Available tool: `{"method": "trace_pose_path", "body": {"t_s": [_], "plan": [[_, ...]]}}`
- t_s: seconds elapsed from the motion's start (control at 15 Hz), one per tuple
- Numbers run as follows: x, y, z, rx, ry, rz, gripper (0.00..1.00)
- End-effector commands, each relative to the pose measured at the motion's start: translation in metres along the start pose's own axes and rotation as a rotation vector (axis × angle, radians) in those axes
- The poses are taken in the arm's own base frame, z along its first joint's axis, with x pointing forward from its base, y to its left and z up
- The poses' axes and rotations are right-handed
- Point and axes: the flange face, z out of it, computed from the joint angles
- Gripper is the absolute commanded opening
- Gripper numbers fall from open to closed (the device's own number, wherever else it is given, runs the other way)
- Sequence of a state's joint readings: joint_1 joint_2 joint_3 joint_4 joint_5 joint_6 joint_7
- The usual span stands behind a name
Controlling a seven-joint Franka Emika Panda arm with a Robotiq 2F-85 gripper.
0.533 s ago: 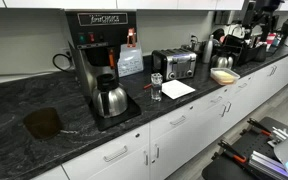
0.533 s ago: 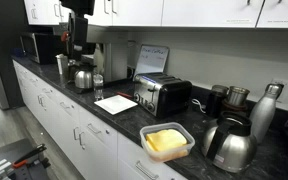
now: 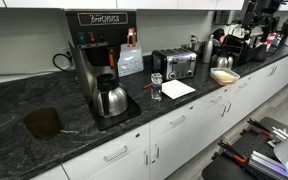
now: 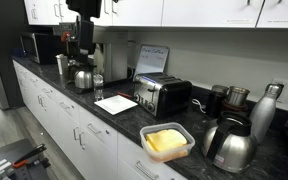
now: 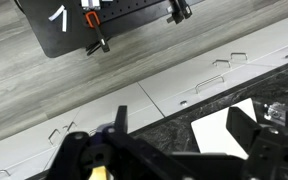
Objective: Pick up the bowl that has bread in it and put it on the white plate
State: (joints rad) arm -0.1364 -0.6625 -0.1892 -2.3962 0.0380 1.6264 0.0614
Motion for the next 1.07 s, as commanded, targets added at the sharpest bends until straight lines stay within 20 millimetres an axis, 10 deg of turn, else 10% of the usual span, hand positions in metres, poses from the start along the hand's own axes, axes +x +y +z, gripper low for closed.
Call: {"method": "trace_pose_path", "body": {"t_s": [0.0,0.07,1.0], "plan": [[0.050,0.027,0.008,0.004,0.001,0.063,1.00],[0.026,0.019,0.008,0.010,0.015,0.047,1.00],[0.050,0.026,0.010,0.003,0.009,0.066,1.00]]}}
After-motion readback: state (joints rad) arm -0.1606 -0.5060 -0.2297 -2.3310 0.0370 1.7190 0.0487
